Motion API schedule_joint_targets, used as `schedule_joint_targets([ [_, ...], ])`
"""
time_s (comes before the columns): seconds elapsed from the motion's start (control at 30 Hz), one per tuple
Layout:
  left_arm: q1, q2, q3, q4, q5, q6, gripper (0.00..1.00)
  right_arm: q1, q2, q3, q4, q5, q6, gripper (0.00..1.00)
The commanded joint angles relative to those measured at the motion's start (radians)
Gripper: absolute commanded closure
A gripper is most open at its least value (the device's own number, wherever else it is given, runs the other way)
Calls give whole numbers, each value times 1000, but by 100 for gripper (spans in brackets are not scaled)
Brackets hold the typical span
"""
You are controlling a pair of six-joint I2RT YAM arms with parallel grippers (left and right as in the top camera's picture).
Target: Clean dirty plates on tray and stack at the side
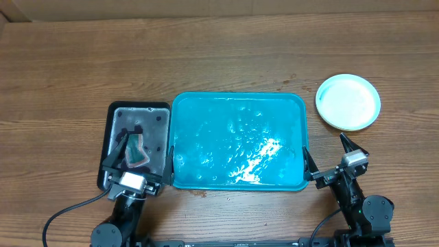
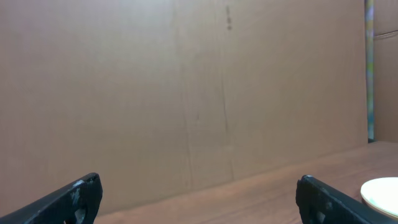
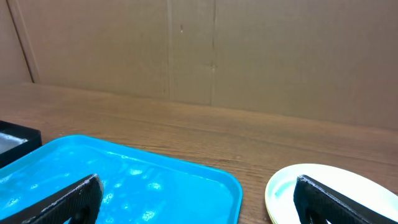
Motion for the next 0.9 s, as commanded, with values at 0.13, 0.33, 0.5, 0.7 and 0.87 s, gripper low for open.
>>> schedule_joint_targets([
  [0.13,-5,-14,-8,-177,-22,-59,0,3,-10,-10,5,10,-4,0],
  [0.33,-5,-14,-8,-344,-26,-58,0,3,-10,-10,5,10,-4,0],
  [0.5,-5,-14,-8,-418,-26,-57,0,3,-10,-10,5,10,-4,0],
  [0.7,-5,-14,-8,-418,-23,-59,0,3,-10,-10,5,10,-4,0],
  [0.87,-5,-14,-8,-418,-29,-58,0,3,-10,-10,5,9,-4,0],
])
